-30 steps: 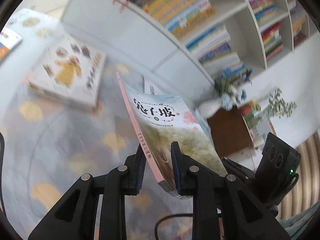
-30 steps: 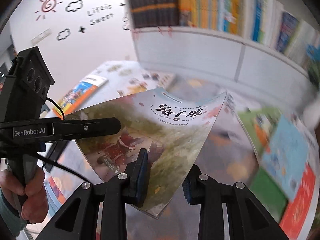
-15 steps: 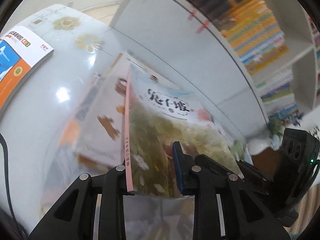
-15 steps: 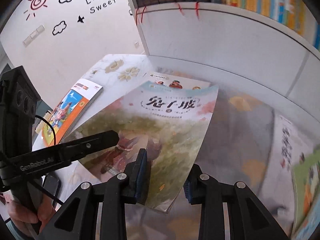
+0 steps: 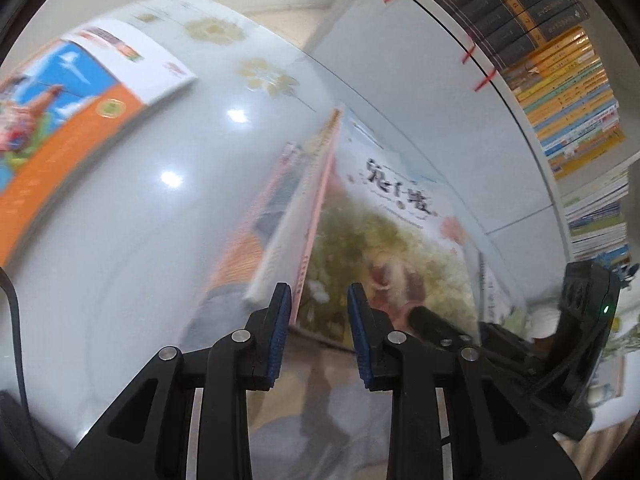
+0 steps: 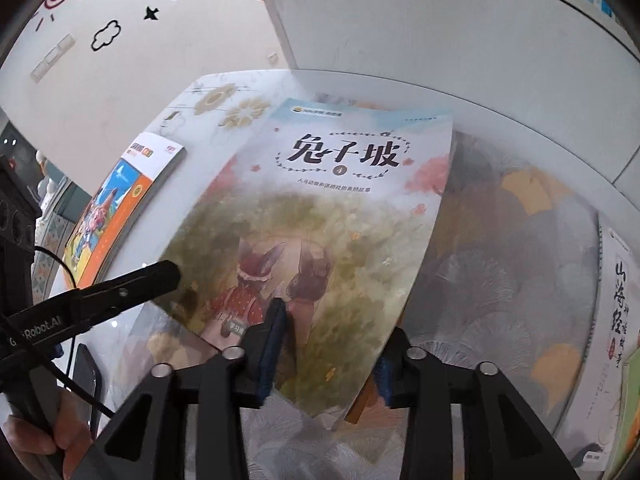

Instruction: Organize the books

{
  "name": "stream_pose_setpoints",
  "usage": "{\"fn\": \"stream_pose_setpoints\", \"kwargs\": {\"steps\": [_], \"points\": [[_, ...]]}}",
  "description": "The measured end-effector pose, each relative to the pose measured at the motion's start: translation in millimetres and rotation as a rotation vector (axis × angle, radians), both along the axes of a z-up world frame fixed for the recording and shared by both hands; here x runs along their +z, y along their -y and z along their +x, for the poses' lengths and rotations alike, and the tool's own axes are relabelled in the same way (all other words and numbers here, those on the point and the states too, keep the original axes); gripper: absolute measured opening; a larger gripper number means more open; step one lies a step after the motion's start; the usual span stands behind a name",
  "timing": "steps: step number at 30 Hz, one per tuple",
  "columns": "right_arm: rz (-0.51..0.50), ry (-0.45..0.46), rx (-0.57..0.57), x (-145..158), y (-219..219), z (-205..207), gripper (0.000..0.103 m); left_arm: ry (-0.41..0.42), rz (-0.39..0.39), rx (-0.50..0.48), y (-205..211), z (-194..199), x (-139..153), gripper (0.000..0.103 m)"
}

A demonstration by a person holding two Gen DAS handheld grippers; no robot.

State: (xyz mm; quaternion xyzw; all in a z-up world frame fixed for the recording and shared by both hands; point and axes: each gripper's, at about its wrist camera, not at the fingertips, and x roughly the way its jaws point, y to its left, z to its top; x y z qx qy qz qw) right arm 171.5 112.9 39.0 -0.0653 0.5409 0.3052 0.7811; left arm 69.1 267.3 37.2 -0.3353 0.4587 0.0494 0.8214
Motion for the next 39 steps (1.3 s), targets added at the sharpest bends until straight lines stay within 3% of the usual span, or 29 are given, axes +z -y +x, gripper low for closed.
{"fn": "stream_pose_setpoints", "kwargs": {"steps": [3, 5, 6, 10, 15, 17, 20, 22, 25, 27, 31, 33, 36, 39], "points": [[0.008, -0.038, -0.008, 3, 15, -6, 0.042, -0.002, 0.051, -0.006, 7, -19, 11, 0.026], [0.012, -0.053, -0.031, 4, 37, -18, 0.043, 0.013, 0.066, -0.059, 24, -33, 20, 0.027], [0.026, -0.069, -0.047, 5, 55, -29, 0.043, 0.021, 0.056, -0.091, 34, -37, 24, 0.033], [0.073, -0.151, -0.146, 1, 143, -84, 0.043, 0.043, -0.030, -0.252, 101, -46, 28, 0.039], [0.093, -0.193, -0.389, 4, 272, -143, 0.046, 0.042, -0.136, -0.486, 214, -22, 28, 0.039], [0.117, -0.175, -0.500, 11, 321, -153, 0.054, 0.056, -0.163, -0.599, 267, -4, 35, 0.039], [0.132, -0.108, -0.655, 25, 388, -155, 0.055, 0.076, -0.179, -0.701, 333, 26, 41, 0.039], [0.098, -0.061, -0.747, 33, 425, -148, 0.054, 0.063, -0.199, -0.715, 370, 49, 36, 0.040], [0.030, 0.003, -0.880, 35, 470, -131, 0.054, 0.036, -0.159, -0.707, 406, 72, 26, 0.040], [-0.003, -0.010, -0.913, 26, 486, -115, 0.048, 0.003, -0.080, -0.685, 421, 79, 17, 0.040], [-0.035, -0.062, -0.897, 3, 502, -86, 0.047, -0.084, -0.079, -0.685, 437, 84, -4, 0.040], [0.002, -0.073, -0.855, 1, 504, -86, 0.049, -0.070, -0.066, -0.679, 439, 78, 1, 0.040], [-0.052, -0.068, -0.795, 4, 494, -88, 0.050, -0.071, -0.055, -0.692, 434, 64, 8, 0.040], [-0.037, -0.078, -0.735, 10, 482, -107, 0.050, -0.064, -0.038, -0.697, 413, 30, 17, 0.040]]}}
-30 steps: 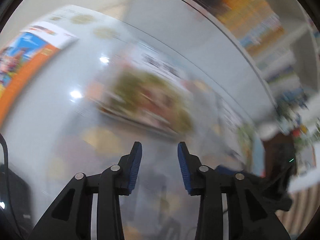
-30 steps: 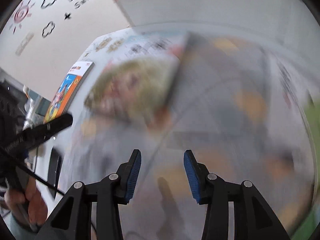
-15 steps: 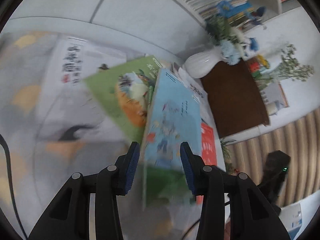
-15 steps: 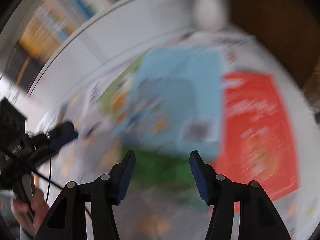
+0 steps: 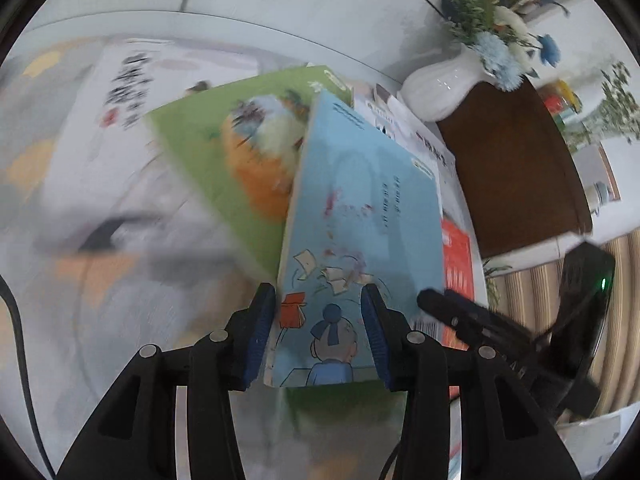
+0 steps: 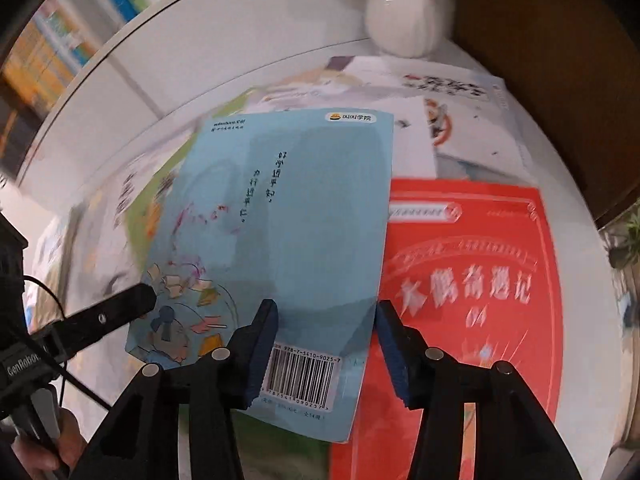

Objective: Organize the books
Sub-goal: 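Grasp the light blue picture book edge with both grippers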

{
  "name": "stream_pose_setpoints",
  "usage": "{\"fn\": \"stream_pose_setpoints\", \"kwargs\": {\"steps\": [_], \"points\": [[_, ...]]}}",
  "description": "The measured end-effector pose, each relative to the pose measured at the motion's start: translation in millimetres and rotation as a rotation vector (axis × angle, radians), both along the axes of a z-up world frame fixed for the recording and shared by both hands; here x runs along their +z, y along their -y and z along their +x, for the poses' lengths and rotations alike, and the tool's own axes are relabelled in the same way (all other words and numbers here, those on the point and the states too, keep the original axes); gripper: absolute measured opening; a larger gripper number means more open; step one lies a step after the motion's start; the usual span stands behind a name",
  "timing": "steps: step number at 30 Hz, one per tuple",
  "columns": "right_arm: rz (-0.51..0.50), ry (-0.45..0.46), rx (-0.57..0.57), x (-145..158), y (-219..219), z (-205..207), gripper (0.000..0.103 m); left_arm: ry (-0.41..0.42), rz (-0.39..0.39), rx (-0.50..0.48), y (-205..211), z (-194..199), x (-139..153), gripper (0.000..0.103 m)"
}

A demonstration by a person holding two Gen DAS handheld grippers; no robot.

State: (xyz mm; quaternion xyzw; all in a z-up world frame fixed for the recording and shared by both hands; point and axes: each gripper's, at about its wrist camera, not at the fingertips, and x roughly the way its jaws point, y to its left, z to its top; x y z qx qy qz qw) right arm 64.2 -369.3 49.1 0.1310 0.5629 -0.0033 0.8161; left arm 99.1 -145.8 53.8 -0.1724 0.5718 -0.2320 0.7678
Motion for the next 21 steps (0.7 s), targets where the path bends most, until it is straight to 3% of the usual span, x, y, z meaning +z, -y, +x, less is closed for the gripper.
{"fn": "stream_pose_setpoints", "kwargs": {"steps": [6, 9, 11, 16, 21], "points": [[0.043, -0.030, 0.221, 1, -89, -62, 0.050, -0.042, 0.072, 0.160, -97, -85, -3, 0.040], [0.104, -0.051, 0.341, -10, -139, -90, 0.050, -0.121, 0.054, 0.256, -149, -118, -18, 0.040], [0.089, -0.066, 0.387, -19, -161, -103, 0.050, -0.160, 0.017, 0.292, -171, -133, -25, 0.040], [0.179, -0.108, 0.360, -35, -157, -121, 0.041, -0.120, -0.014, 0.362, -195, -165, -22, 0.040], [0.226, -0.090, 0.312, -39, -151, -125, 0.046, -0.079, 0.043, 0.289, -176, -160, -18, 0.041]]}}
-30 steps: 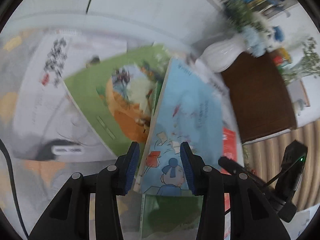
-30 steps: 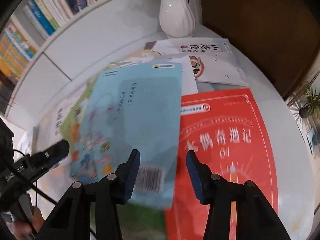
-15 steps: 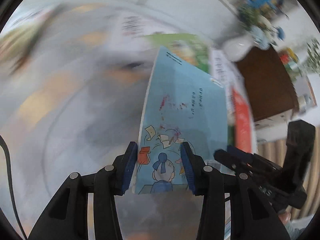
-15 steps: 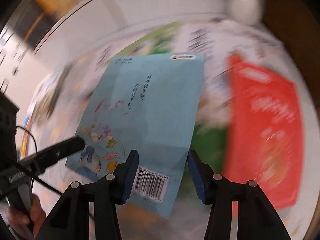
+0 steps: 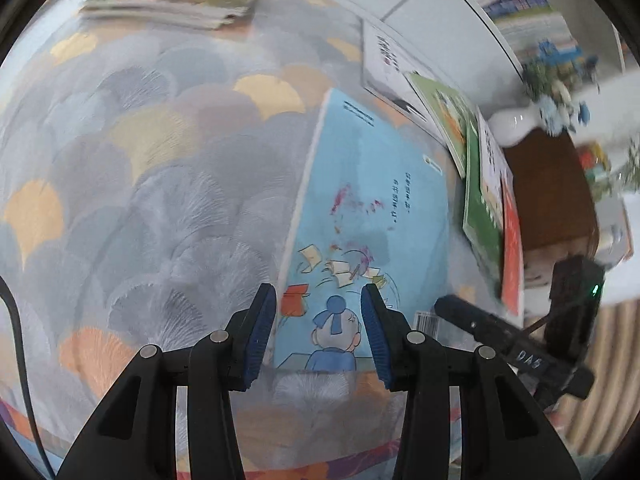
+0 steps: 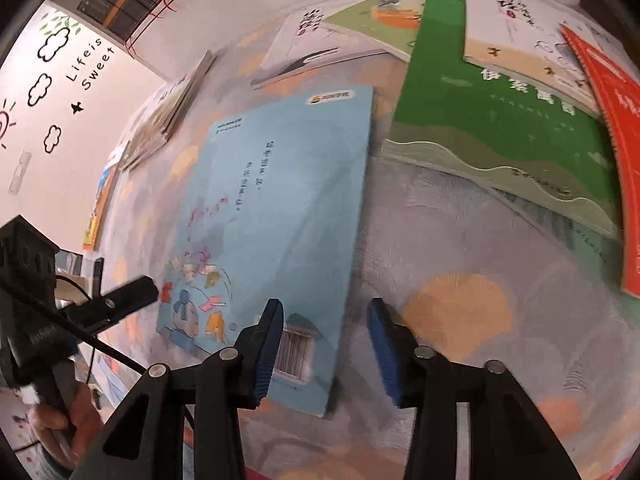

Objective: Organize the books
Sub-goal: 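Grasp the light blue picture book edge with both grippers, then lift the light blue book off the cloth with both grippers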

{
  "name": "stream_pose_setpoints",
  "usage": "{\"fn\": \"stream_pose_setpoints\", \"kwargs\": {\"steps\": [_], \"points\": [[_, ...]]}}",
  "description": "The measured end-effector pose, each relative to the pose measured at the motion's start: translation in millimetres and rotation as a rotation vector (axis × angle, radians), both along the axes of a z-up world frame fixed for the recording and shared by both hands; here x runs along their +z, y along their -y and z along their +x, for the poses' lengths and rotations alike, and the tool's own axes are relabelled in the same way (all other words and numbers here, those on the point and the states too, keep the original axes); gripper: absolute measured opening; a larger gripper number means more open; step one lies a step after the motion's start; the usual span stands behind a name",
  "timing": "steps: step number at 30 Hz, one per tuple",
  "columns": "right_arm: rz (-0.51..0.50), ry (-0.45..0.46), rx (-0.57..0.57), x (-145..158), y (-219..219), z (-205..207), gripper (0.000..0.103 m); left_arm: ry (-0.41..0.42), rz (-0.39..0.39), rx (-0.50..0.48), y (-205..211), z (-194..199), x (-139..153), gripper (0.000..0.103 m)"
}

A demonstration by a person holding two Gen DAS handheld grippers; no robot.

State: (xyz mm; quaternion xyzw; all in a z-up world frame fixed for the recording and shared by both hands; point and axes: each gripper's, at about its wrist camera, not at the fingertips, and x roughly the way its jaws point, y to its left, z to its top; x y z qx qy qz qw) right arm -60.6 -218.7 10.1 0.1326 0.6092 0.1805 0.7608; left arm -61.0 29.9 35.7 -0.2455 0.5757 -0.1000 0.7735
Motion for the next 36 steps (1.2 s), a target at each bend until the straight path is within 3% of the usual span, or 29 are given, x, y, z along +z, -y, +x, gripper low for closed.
{"fn": "stream_pose_setpoints", "kwargs": {"steps": [4, 7, 8, 10, 12, 18, 22, 27, 30, 32, 35, 36], "points": [[0.030, -0.018, -0.010, 0, 1, 13, 0.045, 0.013, -0.002, -0.065, 14, 6, 0, 0.040], [0.103, -0.048, -0.029, -2, 11, 13, 0.045, -0.005, -0.086, -0.142, 32, 10, -5, 0.040], [0.173, -0.082, -0.032, -6, 13, 14, 0.047, -0.015, -0.116, -0.169, 41, 11, -8, 0.040], [0.248, -0.121, -0.052, -10, 15, 15, 0.046, 0.001, -0.067, -0.205, 56, 8, -3, 0.040], [0.253, -0.118, -0.072, -11, 14, 13, 0.043, 0.043, -0.027, -0.227, 60, 5, 8, 0.040], [0.254, -0.121, -0.072, -11, 18, 12, 0.040, 0.071, 0.035, -0.029, 6, 16, 16, 0.040], [0.238, -0.114, -0.054, -11, 13, 14, 0.041, -0.028, -0.048, -0.003, -11, 24, -13, 0.040], [0.317, -0.140, -0.111, -17, 19, 16, 0.049, -0.032, -0.157, 0.049, -26, 19, -15, 0.042], [0.384, -0.159, -0.125, -13, 27, 17, 0.050, -0.020, -0.160, 0.035, -26, 16, -12, 0.042], [0.482, -0.121, -0.116, 4, 34, 15, 0.049, -0.022, -0.180, 0.004, -23, 13, -13, 0.042], [0.688, -0.057, -0.091, 40, 29, 20, 0.049, -0.032, -0.272, -0.030, -17, 9, -19, 0.042], [0.700, -0.037, -0.075, 49, 20, 24, 0.049, -0.024, -0.282, -0.032, -18, 7, -19, 0.042]]}}
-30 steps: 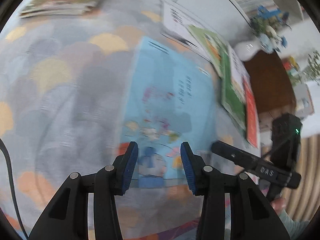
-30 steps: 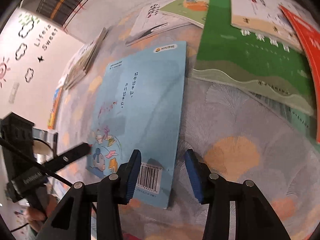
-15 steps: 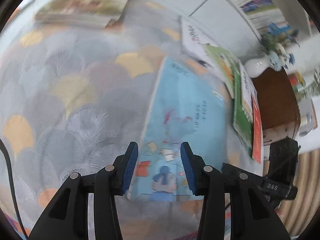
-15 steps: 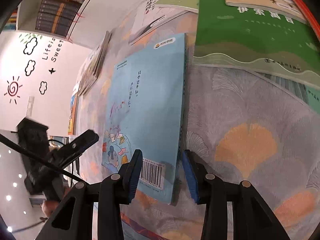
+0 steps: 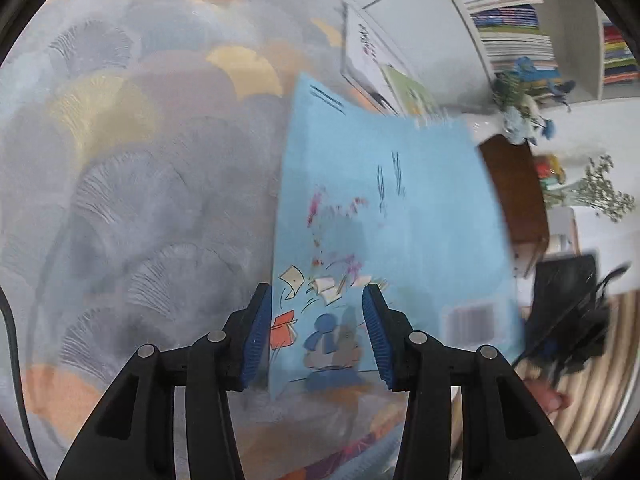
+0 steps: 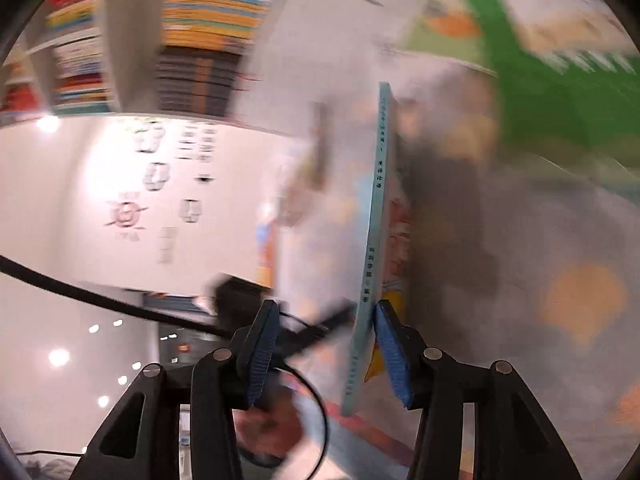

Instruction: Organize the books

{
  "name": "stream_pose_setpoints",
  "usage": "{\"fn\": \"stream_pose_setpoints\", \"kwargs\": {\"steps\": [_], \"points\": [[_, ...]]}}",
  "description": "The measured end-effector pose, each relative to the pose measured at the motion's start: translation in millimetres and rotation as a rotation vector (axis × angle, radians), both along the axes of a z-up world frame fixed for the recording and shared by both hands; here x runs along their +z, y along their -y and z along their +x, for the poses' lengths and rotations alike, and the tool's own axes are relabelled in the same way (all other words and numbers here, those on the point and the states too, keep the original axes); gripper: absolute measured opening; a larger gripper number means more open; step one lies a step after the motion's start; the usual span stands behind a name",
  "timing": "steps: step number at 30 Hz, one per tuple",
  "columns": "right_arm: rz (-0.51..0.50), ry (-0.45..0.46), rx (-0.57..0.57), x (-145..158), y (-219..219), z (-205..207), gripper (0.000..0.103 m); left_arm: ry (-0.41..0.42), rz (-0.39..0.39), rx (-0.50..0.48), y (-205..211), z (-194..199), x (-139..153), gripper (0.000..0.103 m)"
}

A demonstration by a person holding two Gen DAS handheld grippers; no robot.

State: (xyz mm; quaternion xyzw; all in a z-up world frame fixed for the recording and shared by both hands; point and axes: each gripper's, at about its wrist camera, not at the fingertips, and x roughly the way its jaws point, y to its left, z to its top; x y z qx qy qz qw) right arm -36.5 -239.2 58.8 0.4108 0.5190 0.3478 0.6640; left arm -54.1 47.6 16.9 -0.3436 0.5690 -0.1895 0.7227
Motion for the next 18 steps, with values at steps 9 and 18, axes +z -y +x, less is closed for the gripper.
{"fn": "stream_pose_setpoints", "kwargs": {"steps": [9, 18], "points": [[-0.051, 0.175, 0.255, 63, -147, 49, 0.049, 0.105, -0.048, 0.324, -123, -57, 36, 0.042], [-0.104, 0.049, 0.390, 8, -240, 55, 0.049, 0.167, 0.138, 0.543, -217, -92, 76, 0.042]]}}
